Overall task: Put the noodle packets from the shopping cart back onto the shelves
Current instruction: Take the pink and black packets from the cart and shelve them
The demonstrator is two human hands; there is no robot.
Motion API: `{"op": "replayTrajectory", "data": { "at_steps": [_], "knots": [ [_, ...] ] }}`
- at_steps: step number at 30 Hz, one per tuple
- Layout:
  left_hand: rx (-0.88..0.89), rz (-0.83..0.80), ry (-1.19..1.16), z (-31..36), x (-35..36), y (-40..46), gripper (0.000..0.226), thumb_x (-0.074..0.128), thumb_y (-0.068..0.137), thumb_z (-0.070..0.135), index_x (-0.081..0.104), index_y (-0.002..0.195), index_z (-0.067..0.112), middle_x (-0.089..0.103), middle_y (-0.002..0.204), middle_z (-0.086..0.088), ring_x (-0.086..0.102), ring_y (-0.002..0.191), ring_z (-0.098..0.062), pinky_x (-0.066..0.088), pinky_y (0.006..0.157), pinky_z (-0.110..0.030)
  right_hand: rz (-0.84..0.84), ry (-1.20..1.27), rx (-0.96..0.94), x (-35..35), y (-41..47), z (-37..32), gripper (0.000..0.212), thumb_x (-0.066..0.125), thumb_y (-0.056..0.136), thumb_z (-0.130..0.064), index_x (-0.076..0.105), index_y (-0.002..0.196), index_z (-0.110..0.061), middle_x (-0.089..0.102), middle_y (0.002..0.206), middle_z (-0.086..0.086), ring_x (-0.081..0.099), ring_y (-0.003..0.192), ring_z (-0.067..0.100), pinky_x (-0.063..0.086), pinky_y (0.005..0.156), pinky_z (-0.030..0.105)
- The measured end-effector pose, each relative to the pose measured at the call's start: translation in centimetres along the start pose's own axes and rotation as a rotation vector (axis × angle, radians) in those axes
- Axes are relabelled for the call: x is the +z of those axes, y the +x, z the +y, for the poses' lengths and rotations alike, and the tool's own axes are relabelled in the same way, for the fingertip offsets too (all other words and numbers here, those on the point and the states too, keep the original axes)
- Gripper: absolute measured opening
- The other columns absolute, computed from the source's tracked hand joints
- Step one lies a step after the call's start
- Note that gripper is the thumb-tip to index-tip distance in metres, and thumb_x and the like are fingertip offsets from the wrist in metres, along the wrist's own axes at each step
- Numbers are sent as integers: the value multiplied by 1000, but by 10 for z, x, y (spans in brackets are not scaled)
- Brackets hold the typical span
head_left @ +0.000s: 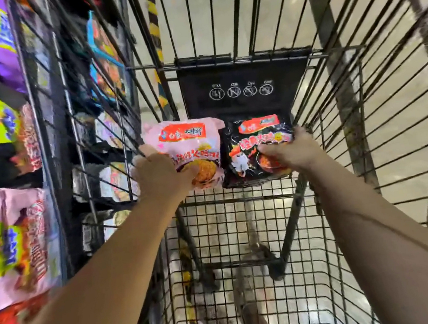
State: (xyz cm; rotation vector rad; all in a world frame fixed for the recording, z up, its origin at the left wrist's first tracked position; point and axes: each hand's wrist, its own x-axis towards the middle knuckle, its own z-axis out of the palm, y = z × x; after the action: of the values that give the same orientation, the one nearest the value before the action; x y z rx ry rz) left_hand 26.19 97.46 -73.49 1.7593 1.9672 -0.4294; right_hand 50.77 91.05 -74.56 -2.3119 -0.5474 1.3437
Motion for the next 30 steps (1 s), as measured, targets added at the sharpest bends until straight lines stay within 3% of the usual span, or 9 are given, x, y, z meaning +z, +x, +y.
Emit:
{"op": "replayTrajectory", "data": {
  "at_steps": [2, 6, 9, 11, 14, 19, 23, 27, 30],
  "knots": [
    [-12, 4, -75, 0, 3, -2, 118, 73, 74, 71, 27, 148, -7, 37, 146, -28, 38, 136, -41, 32, 112, -45, 41, -12, -18, 5, 1, 5, 89, 95, 64, -43, 48, 131, -11, 64, 130, 11, 65, 116, 32, 52, 103, 49],
    [-6, 5, -304, -2, 6, -9, 110, 88, 66, 56, 34, 142, -3, 39, 138, -22, 46, 128, -38, 42, 107, -46, 103, -31, -37, 10, -6, 11, 91, 95, 65, -44, 45, 134, -12, 62, 133, 10, 60, 123, 32, 48, 107, 44],
    [51, 38, -326, -7, 10, -9, 124, 71, 42, 92, 51, 134, 12, 60, 122, -9, 55, 120, -30, 44, 104, -45, 163, -31, -41, 9, -13, 16, 92, 94, 64, -48, 45, 134, -16, 63, 133, 9, 61, 122, 33, 48, 106, 43],
    [80, 85, -376, -14, 19, -7, 122, 64, 33, 98, 56, 124, 18, 65, 114, -3, 61, 109, -25, 49, 98, -44, 173, 4, -30, 7, -19, 18, 88, 93, 69, -42, 43, 136, -14, 63, 132, 9, 61, 121, 32, 47, 101, 38],
    [98, 74, -437, -9, 12, -22, 84, 88, 51, 69, 52, 107, 18, 66, 105, -4, 65, 98, -26, 55, 89, -48, 186, 32, -25, 7, -25, 21, 87, 93, 69, -42, 45, 134, -10, 63, 132, 11, 62, 119, 33, 49, 100, 41],
    [116, 1, -571, -7, 2, -35, 90, 96, 61, 34, 38, 127, 15, 61, 114, -6, 64, 102, -28, 57, 87, -45, 118, 77, -32, 7, -35, 22, 73, 94, 63, -47, 62, 121, -16, 73, 116, 4, 70, 102, 24, 57, 95, 43],
    [174, -16, -644, -9, -9, -44, 78, 95, 67, 27, 46, 126, 19, 61, 103, 5, 63, 84, -7, 55, 64, -13, 126, 129, -121, -4, -59, 16, 64, 93, 70, -38, 60, 121, -18, 74, 108, -2, 72, 97, 21, 58, 93, 45],
    [180, -28, -845, -15, -36, -62, 75, 96, 54, 36, 51, 115, 33, 73, 102, 9, 73, 93, -16, 62, 81, -50, 147, 228, -251, -26, -97, 3, 59, 91, 75, -31, 58, 123, -20, 73, 101, -9, 72, 92, 14, 60, 89, 39],
    [282, -10, -954, -18, -68, -84, 76, 95, 60, 28, 53, 123, 28, 75, 109, 6, 73, 100, -15, 58, 90, -53, 156, 257, -327, -49, -131, -15, 65, 91, 64, -45, 58, 117, -26, 76, 104, -5, 75, 95, 18, 60, 90, 48]
  ]
}}
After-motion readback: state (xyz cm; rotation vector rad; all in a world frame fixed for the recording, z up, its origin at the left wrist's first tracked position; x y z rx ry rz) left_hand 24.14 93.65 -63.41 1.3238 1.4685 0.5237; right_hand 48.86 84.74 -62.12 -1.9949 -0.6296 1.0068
